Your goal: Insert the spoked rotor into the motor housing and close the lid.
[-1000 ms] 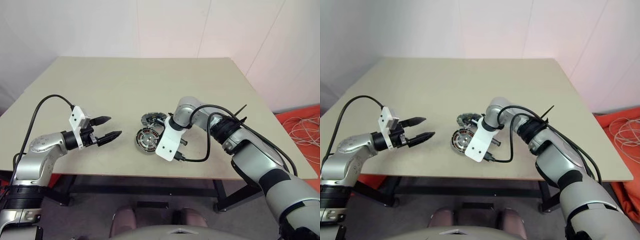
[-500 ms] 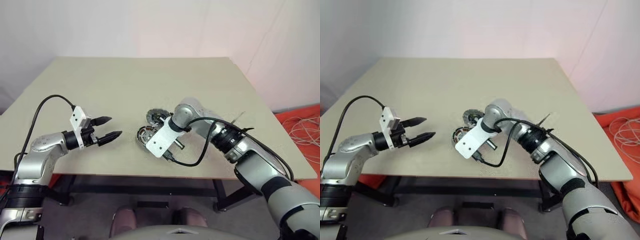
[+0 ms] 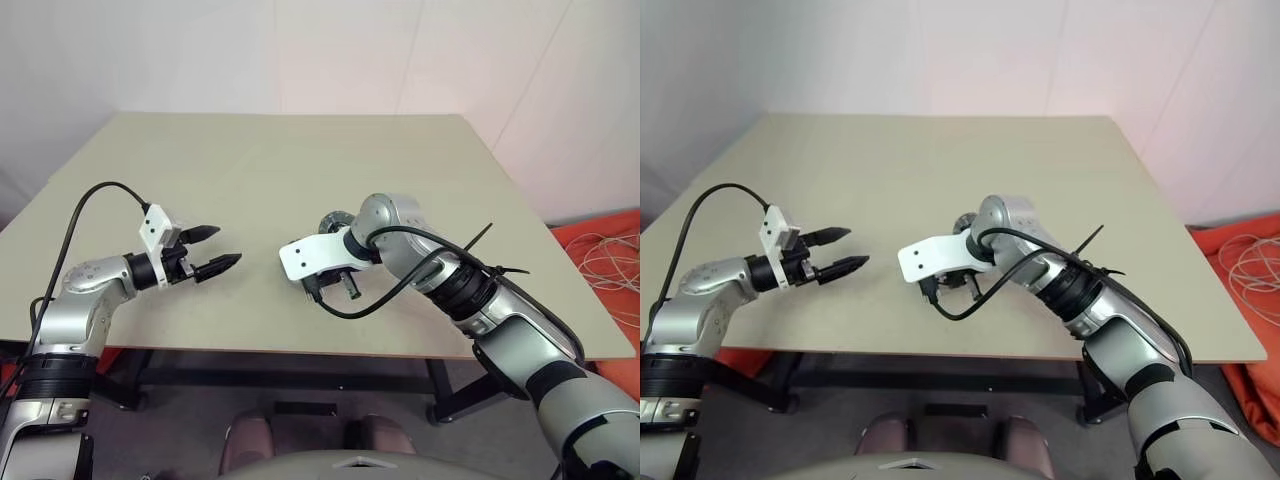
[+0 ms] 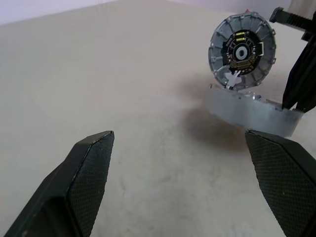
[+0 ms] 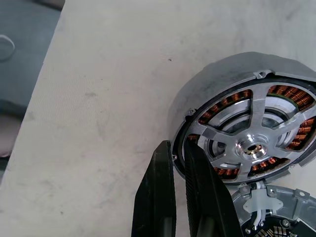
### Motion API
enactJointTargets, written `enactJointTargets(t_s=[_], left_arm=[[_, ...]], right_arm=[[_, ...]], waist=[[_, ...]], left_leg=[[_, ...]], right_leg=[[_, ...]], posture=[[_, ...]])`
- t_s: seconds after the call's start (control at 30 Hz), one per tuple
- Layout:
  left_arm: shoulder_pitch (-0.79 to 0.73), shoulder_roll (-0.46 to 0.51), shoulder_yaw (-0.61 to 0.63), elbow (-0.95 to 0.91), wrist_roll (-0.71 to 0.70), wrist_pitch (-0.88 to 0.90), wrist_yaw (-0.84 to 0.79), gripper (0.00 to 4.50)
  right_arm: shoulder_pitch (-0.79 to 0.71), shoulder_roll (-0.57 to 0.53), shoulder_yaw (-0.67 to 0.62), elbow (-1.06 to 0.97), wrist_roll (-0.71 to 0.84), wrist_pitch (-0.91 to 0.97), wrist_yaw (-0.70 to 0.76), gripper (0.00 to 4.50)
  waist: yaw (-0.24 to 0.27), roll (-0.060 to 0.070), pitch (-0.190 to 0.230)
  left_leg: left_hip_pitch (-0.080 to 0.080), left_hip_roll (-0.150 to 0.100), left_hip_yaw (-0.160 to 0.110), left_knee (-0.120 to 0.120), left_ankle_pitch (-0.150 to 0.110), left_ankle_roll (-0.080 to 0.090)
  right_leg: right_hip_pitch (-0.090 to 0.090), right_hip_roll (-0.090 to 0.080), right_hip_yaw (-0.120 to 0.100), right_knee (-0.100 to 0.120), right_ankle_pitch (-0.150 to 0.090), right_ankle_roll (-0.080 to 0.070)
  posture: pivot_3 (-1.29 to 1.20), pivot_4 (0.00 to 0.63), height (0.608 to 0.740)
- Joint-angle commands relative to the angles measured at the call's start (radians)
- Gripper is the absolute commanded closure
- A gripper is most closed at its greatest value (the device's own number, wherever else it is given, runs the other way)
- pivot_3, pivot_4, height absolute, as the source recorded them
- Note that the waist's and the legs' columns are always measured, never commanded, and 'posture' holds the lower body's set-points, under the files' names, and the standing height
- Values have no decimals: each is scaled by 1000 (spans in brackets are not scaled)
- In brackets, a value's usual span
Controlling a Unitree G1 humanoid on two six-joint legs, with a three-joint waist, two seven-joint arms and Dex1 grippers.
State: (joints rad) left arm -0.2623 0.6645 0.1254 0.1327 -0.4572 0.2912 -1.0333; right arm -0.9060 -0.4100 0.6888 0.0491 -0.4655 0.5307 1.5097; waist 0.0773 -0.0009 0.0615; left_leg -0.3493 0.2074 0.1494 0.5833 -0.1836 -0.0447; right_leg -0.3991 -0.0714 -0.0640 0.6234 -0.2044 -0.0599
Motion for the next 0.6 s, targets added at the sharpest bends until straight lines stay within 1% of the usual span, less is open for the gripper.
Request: enactJointTargets(t_s=[0.03, 0.13, 0.27, 0.33, 0.43, 0.5, 0.6], left_arm=[[-6, 10, 29, -13, 1, -21, 0, 0], [1, 11, 33, -16, 0, -22, 2, 0], [2, 9, 34, -16, 2, -23, 7, 0], [0, 8, 34, -15, 5, -23, 15, 0], [2, 8, 36, -16, 8, -21, 25, 0], [7, 9, 37, -18, 8, -19, 30, 0], [13, 9, 39, -23, 9, -16, 36, 0]], right_arm=[[-48, -33, -14, -63, -20, 134, 30, 4448], [-44, -14, -17, -69, 15, 297, 34, 4448], [-89, 64, -16, 41, 45, 446, -30, 4448], [-114, 149, -56, 140, 100, 532, -79, 4448], [-145, 221, -100, 206, 192, 650, -100, 4448], [-166, 289, -179, 274, 231, 685, -194, 4448], [-194, 335, -237, 347, 279, 715, -290, 4448]], waist=[[3, 0, 0], [7, 0, 0], [1, 1, 0], [-1, 1, 0], [0, 1, 1], [0, 1, 1], [0, 1, 1]], left_leg=[[0, 0, 0, 0, 0, 0], [0, 0, 0, 0, 0, 0], [1, 0, 0, -1, 1, -2], [1, 0, 0, -2, 2, -3], [1, 0, 0, -2, 2, -4], [1, 0, 0, -2, 2, -4], [0, 1, 0, -3, 2, -4]], right_leg=[[0, 0, 0, 0, 0, 0], [0, 0, 0, 0, 0, 0], [-1, 0, 0, 0, 0, 0], [-2, 0, 0, 1, 0, 0], [-2, 0, 0, 1, 0, -1], [-2, 0, 0, 0, 0, -1], [-2, 0, 0, 0, 0, -1]], posture=[[0, 0, 740], [0, 0, 740], [0, 0, 740], [0, 0, 740], [0, 0, 740], [0, 0, 740], [0, 0, 740]])
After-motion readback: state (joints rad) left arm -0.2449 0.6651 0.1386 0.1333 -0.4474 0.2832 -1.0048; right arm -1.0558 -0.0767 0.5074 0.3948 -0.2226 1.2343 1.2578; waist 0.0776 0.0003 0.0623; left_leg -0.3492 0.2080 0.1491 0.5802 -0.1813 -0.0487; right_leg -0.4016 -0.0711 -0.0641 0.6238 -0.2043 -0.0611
